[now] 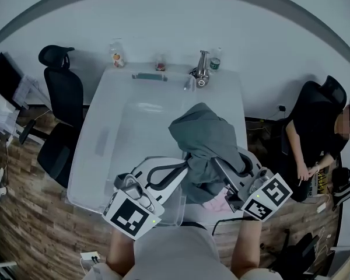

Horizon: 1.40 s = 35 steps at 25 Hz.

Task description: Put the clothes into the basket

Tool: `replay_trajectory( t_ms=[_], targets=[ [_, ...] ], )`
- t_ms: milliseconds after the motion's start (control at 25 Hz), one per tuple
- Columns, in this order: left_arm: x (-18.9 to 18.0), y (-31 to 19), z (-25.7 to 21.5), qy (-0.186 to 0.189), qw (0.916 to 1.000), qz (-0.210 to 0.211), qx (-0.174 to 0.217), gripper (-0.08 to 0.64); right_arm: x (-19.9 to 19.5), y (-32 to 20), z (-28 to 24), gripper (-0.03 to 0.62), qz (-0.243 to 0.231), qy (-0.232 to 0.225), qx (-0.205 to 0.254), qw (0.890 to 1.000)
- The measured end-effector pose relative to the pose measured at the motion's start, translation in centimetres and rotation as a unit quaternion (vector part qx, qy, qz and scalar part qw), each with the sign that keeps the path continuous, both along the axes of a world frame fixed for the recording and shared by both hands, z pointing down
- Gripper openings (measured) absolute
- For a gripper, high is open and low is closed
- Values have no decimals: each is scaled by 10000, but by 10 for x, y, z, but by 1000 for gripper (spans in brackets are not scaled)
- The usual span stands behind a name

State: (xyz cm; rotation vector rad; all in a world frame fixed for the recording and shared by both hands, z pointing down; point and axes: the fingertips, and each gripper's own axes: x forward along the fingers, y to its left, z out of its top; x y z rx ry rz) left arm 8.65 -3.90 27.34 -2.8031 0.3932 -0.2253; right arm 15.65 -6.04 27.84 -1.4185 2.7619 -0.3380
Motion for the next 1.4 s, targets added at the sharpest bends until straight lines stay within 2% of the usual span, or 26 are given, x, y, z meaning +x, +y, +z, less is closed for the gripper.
replay_trajectory(
  t_ms=[400,520,720,840,1000,1400],
  targets=[
    [-49,-7,-34,278,9982,-343,403,5,-51,-12,-39,112,-350,124,269,9989],
    [-61,-6,-43,240,9973,-468,516,5,-63,-13,-52,112,-476,163,361,9981],
    [-108,-17,-52,338,9946,-741,645,5,-111,-29,-63,107,-708,219,465,9962],
    [-121,-16,-60,381,9925,-912,718,5,-124,-31,-72,106,-857,242,521,9947],
    [-128,-13,-66,395,9899,-1127,764,5,-131,-29,-79,103,-1069,304,553,9923],
    [-174,-16,-53,381,9841,-1619,625,5,-188,-40,-62,98,-1589,376,351,9860]
  ],
)
